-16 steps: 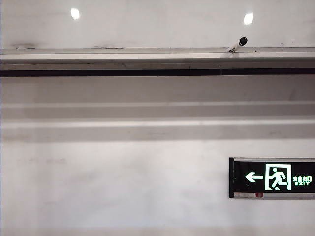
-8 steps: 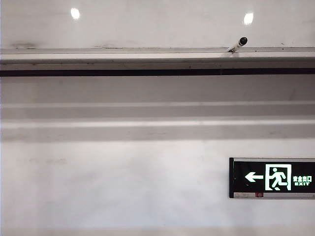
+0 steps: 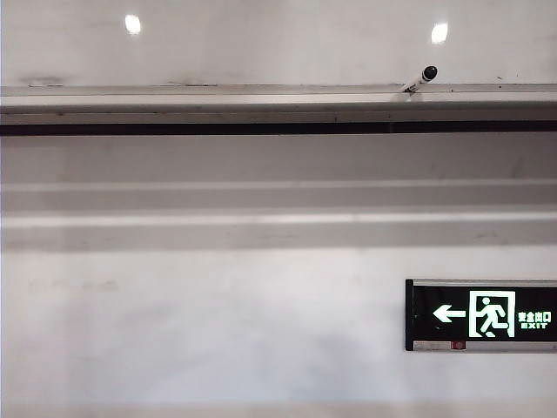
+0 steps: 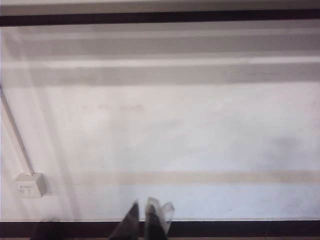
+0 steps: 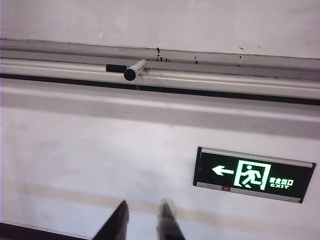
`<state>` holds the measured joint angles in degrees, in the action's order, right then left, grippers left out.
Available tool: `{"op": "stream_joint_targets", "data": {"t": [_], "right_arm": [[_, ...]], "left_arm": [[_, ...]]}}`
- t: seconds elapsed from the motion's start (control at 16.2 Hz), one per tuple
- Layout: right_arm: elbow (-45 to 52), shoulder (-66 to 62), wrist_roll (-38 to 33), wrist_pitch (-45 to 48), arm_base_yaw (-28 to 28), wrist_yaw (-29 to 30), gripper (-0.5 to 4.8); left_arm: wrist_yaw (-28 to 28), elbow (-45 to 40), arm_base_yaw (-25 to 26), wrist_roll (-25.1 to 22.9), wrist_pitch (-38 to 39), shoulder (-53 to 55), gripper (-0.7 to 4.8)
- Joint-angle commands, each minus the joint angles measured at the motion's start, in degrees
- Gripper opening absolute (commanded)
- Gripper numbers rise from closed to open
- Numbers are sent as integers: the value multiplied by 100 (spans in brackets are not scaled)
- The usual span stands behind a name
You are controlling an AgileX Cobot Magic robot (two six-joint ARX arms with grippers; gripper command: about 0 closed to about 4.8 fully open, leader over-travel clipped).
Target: Take a marker from the whiteboard tray, write "Hi!" on the whiteboard, and then put the marker back vertically into the whiteboard tray.
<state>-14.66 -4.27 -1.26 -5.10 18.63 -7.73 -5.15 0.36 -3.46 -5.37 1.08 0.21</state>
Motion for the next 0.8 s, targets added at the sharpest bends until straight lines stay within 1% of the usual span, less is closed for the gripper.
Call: {"op": "stream_joint_targets", "data": {"t": [0.06,0.25,0.37,0.49,0.62,0.68,0.8], "right_arm": [[-26,4,-24,59,9,-9,86],[133,125,-22,210,9,-9,86],[363,275,-24,245,-129,-162,86],[625,387,-24,240,-610,-87,86],[828,407,-24,295,-1086,149,86],[935,417,-24,437,-1231,216,86],[1287,417,-26,1040,-1351,223,86]], "left_arm": [[-2,4,9,-20,-72,-4,22],[-4,4,9,-20,-72,-4,22],[-2,4,9,-20,-70,-4,22],[-2,4,9,-20,-66,-4,22],[0,4,9,-20,-68,-4,22],[0,4,9,-20,-68,-4,22],[-2,4,9,-20,-70,-4,22]]}}
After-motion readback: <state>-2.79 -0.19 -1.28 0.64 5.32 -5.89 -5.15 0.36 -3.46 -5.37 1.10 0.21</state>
